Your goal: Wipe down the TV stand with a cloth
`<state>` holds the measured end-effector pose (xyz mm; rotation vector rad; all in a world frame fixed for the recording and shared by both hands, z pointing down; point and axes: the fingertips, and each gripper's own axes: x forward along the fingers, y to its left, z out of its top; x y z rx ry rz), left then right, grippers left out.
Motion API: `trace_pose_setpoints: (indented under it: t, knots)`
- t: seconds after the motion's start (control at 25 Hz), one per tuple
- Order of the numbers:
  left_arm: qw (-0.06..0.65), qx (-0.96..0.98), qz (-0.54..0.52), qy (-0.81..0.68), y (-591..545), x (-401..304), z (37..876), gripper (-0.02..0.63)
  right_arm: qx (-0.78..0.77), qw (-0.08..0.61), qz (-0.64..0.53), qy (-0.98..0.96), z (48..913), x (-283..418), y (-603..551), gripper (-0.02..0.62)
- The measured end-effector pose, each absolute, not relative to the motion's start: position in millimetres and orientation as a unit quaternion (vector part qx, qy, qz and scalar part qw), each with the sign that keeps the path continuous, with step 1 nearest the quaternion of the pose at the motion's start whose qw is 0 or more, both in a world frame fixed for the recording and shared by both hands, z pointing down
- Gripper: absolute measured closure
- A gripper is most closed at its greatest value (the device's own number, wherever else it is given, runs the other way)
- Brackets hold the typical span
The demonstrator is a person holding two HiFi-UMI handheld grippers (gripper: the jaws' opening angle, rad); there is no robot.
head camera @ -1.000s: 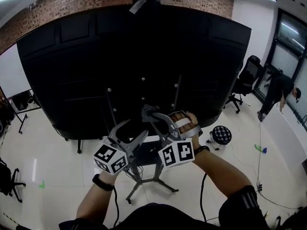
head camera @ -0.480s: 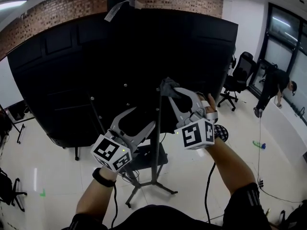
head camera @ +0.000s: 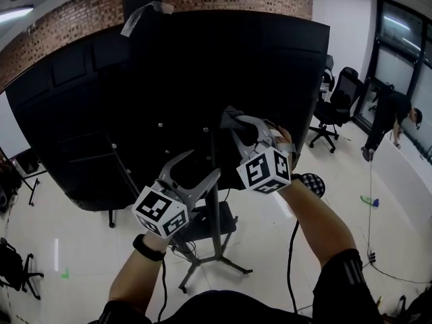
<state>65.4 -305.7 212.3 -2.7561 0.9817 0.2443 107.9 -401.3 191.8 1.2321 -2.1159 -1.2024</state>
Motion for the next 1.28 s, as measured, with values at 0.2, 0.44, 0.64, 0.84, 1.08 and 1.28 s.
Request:
trace_pose_setpoints:
  t: [0.2, 0.44, 0.64, 0.84, 1.08, 1.28]
  knots:
    - [0.103, -0.935, 0.084, 0.330, -314, 79, 219, 0.321, 0.466, 0.207, -0.419, -0.751, 191, 147, -411, 0.554]
    - [0.093, -0.940, 0.088, 0.316, -313, 107, 220, 0.321, 0.498, 0.211, -0.396, -0.742, 190, 200, -423, 0.555]
    - [0.093, -0.944, 0.085, 0.304, -313, 128, 226, 0.321, 0.523, 0.217, -0.380, -0.731, 191, 235, -431, 0.555]
    - [0.089, -0.943, 0.085, 0.308, -312, 132, 227, 0.321, 0.522, 0.196, -0.373, -0.741, 187, 236, -421, 0.555]
    - [0.086, -0.935, 0.086, 0.332, -305, 115, 228, 0.321, 0.455, 0.163, -0.382, -0.787, 198, 173, -390, 0.555]
    - [0.084, -0.926, 0.084, 0.358, -300, 93, 234, 0.321, 0.404, 0.159, -0.377, -0.818, 222, 119, -384, 0.555]
